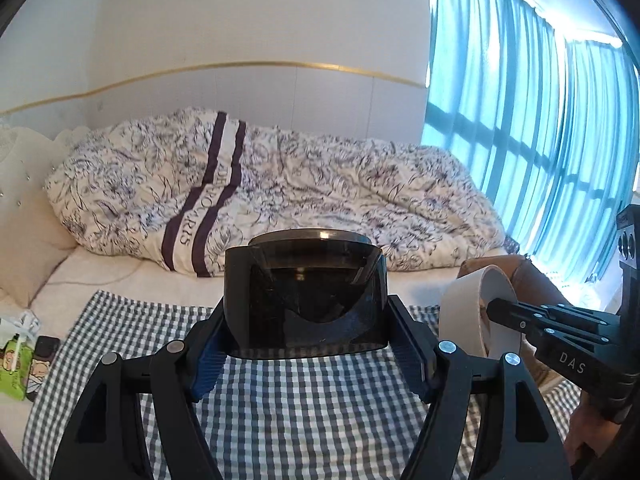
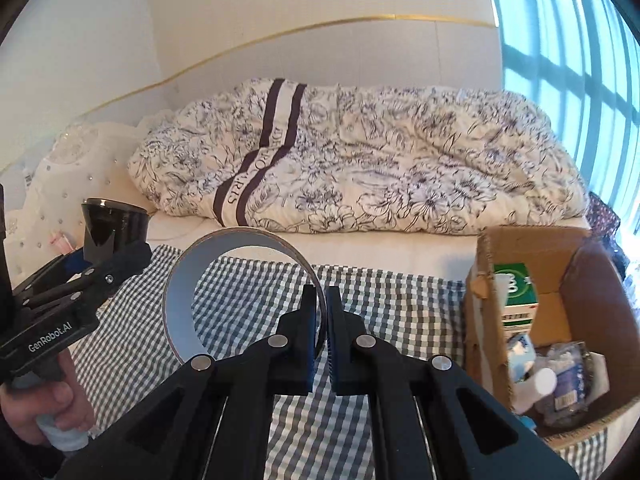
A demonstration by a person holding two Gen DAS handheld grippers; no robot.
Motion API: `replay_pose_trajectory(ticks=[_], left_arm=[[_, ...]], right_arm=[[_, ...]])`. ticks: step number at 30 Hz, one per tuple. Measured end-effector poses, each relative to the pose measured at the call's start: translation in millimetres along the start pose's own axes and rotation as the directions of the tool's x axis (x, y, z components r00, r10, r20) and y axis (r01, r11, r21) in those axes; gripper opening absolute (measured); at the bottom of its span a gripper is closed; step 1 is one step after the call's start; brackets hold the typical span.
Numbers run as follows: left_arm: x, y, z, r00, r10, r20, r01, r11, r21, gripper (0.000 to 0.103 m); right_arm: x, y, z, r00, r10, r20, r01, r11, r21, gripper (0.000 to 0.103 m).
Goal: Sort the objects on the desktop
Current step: 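Lift and carry the black case and tape roll over the cardboard box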
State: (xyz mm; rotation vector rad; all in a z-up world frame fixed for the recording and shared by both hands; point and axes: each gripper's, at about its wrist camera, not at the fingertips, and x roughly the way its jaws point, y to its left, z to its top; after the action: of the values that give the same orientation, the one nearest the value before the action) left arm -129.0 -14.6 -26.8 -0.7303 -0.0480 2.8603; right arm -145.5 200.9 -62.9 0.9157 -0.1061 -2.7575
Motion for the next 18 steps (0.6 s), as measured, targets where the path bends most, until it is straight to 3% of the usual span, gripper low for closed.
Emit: replay_pose_trajectory(ticks=[18], left_arm=[[-93,-16,-1,0.996,0.008,0.085,-0.009,1.0,0.019,0.074]], right_arm=[[-102,18,-7,0.994,0.004,0.11,0.001,0.999,-0.043,0.004]])
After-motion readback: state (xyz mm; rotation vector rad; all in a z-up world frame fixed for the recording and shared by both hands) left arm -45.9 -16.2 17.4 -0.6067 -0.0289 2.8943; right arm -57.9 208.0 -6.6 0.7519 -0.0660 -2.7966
